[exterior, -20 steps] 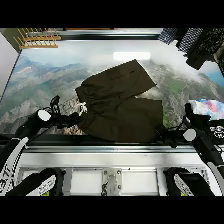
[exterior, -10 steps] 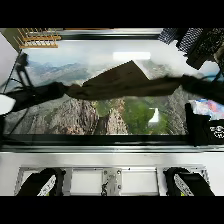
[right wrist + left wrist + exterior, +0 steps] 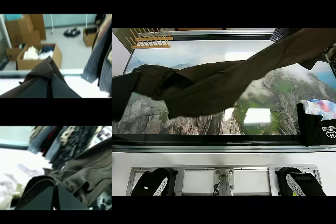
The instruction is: Fold the clothes and pants, and hang the long-sleeved shirts on hangers.
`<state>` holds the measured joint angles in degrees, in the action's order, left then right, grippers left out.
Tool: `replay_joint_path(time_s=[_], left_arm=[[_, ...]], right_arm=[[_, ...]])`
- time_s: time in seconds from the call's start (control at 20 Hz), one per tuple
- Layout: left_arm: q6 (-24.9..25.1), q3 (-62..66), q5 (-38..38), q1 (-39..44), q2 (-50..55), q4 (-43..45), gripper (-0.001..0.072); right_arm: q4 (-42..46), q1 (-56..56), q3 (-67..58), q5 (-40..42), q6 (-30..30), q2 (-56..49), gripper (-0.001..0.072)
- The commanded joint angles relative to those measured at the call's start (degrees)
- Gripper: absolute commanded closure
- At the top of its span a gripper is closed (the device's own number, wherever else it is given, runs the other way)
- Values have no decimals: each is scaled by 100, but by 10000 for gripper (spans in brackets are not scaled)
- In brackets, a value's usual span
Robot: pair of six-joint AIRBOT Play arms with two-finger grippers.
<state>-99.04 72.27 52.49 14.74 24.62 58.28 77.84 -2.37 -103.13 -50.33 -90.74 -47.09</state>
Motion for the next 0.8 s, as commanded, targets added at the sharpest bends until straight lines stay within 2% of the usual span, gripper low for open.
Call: replay_joint_path(time_s=[0.0, 0.2, 0.35, 0.4, 0.6, 0.75], left_arm=[[-501, 105, -275, 461, -337, 15, 701], [-767, 33, -184, 505, 92, 146, 700], [-1257, -306, 26, 505, 772, 658, 700], [-1285, -485, 0, 503, 1038, 754, 700], [-1300, -1115, -391, 411, 2361, 1300, 700], [-1283, -1156, -1091, -131, 3484, 1506, 700]], right_arm=[[-92, 0, -358, 551, 164, 114, 711], [-560, 9, -358, 651, 166, -205, 711], [-1298, 11, -358, 448, 496, -946, 712], [-1425, 20, -358, 293, 553, -1290, 712], [-1108, 203, -358, -400, 551, -2855, 712], [-890, 254, -358, -389, 487, -3727, 712]])
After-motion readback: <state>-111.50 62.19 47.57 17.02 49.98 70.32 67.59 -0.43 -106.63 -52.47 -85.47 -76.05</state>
